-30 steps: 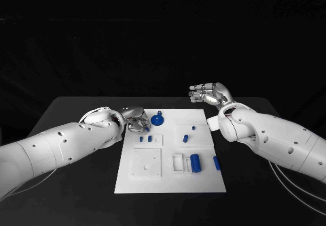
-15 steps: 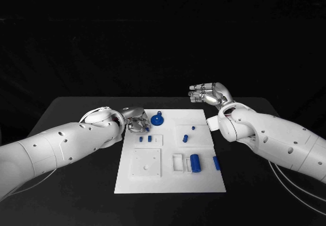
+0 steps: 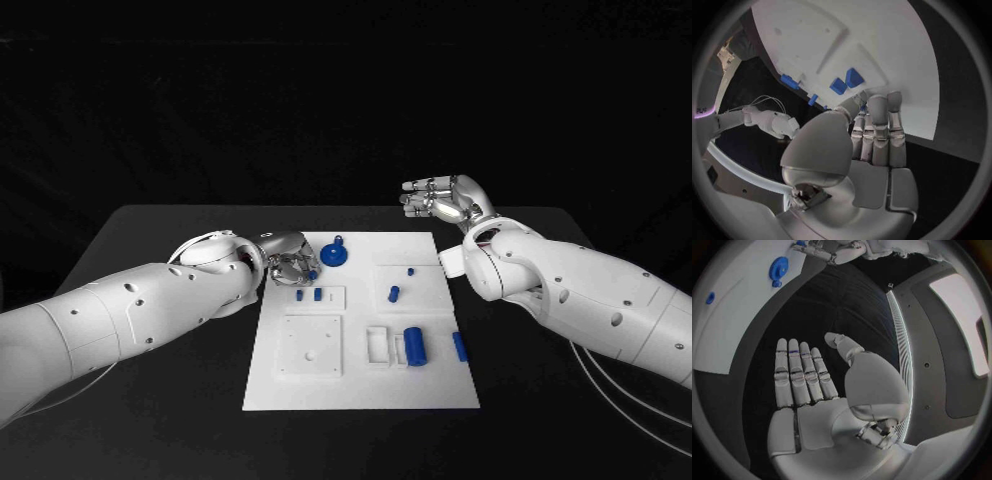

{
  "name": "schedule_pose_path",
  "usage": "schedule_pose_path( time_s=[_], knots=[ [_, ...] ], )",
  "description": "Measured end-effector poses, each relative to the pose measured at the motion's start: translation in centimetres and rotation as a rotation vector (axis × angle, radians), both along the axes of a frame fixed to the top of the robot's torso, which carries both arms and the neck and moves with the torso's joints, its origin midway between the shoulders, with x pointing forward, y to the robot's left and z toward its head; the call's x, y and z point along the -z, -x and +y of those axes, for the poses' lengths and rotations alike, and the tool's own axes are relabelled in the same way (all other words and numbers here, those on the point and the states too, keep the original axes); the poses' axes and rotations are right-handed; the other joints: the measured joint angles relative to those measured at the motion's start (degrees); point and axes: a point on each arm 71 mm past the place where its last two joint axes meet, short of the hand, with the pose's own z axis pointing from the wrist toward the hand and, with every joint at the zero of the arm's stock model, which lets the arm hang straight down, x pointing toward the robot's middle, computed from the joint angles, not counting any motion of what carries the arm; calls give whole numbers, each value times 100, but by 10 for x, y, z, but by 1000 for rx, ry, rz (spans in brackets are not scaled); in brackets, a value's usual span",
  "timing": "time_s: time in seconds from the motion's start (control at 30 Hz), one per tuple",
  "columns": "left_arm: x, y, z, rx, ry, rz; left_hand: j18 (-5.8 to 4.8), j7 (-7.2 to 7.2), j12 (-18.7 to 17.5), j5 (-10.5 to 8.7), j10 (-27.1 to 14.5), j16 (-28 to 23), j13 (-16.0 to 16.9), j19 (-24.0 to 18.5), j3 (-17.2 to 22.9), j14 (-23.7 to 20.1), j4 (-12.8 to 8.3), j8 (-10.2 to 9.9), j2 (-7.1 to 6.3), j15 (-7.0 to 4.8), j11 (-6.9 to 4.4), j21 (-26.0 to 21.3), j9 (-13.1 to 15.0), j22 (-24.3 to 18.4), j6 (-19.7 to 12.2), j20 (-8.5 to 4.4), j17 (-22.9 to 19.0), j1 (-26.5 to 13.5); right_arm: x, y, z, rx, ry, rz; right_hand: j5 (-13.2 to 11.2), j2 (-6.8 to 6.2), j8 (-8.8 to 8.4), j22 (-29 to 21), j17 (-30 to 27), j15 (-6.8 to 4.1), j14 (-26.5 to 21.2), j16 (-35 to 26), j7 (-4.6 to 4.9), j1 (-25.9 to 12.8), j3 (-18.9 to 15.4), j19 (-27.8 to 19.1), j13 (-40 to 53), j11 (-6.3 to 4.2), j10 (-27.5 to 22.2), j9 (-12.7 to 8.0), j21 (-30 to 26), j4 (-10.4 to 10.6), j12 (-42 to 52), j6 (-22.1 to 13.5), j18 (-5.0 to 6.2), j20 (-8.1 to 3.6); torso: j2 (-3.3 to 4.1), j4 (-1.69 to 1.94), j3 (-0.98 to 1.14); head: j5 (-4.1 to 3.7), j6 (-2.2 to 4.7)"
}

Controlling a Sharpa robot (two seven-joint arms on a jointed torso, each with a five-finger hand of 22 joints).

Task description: Assemble the parts on the task board

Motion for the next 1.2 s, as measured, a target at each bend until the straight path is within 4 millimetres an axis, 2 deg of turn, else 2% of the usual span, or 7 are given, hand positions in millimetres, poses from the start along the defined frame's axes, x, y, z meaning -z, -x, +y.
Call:
schedule_pose_path(
  time_s=[0.5, 0.63, 0.7, 0.83, 0.97, 1.03, 1.2],
  knots=[
    [-1, 0, 4, -11, 7, -19, 3, -24, 0, 0, -162, 0, 0, 39, 76, 0, 42, 0, -101, 0, 39, -48, 1, 0, -90, 39, -22, 5, 1, 0, -1, 1, 2, 2, 0, 0, 0, -6, 0, 16, -17, 0, 2, 0, -8, -4, 0, 23, -23, 0, 0, -41, 0, -22, 0, 4, 1, -1, 0, 20, 4],
    [-2, -2, 8, -23, 8, -28, 3, -65, -1, 0, -364, 0, 0, 42, 76, -23, 42, -7, -156, 63, 96, -71, -1, -1, -316, 52, -41, 31, 3, -2, -3, -7, 14, 17, -25, 0, 0, -7, 0, 62, -64, 0, 20, 0, -127, -63, 0, 69, -75, -4, 0, -122, 0, -80, 0, 62, 1, -4, 0, 26, 9],
    [-2, -3, 12, -33, 9, -33, 89, -74, -1, 0, -477, 0, 0, 36, 48, -32, 17, -34, -186, 72, 130, -88, -16, -1, -645, 98, -51, 60, 4, -2, -4, -20, 33, 27, -91, -11, 0, -6, 0, 39, -40, 0, -1, 38, -230, -37, 0, 51, -94, -4, 29, -162, 0, 74, 0, 37, 1, -4, 0, 29, 19],
    [-4, -7, 24, -62, 14, -47, 91, -19, -1, 0, -575, -141, 0, 47, -186, -97, 24, -34, -197, 143, 168, -178, -20, -1, -806, 150, -122, 133, 7, -3, -4, -60, 97, 43, -341, 89, 0, 34, 6, -131, 442, 112, -57, 166, -392, 389, -4, -31, 73, 4, 224, -247, 0, 420, 94, -115, 0, -8, 0, 32, 27],
    [-11, -11, 39, -103, 40, -69, 90, 270, 41, 31, -105, -403, 0, -1, -70, -209, -16, 16, -134, 79, 35, -187, 1, -1, -141, 125, -234, 197, 10, -5, -6, -104, 194, 49, -538, 150, 0, 131, 70, -417, 1136, 338, -126, 290, -490, 1009, -4, -172, 444, 12, 538, -346, 0, 669, 145, -397, -4, -1, 3, -5, 49],
    [-16, -13, 47, -125, 60, -81, 82, 306, 67, 45, 167, -618, 0, -182, -32, -344, -51, 34, -134, 45, -63, -256, 5, -1, 52, 103, -319, 197, 11, -6, -8, -121, 247, 47, -538, 158, 12, 212, 139, -554, 1481, 482, -161, 325, -566, 1326, -4, -239, 611, 22, 729, -373, -1, 788, 187, -530, -7, 3, 3, -24, 54],
    [-35, -19, 66, -192, 150, -97, -10, 325, 67, 45, 350, -1338, 0, -539, -61, -574, -81, 10, -97, 19, -77, -485, 5, -1, 324, 37, -586, 234, 6, -11, -14, -153, 393, 28, -538, 214, 22, 513, 526, -863, 2077, 989, -263, 381, -750, 2080, -4, -406, 938, 21, 1319, -464, -67, 1004, 179, -905, -14, 11, 3, -60, 71]
  ],
)
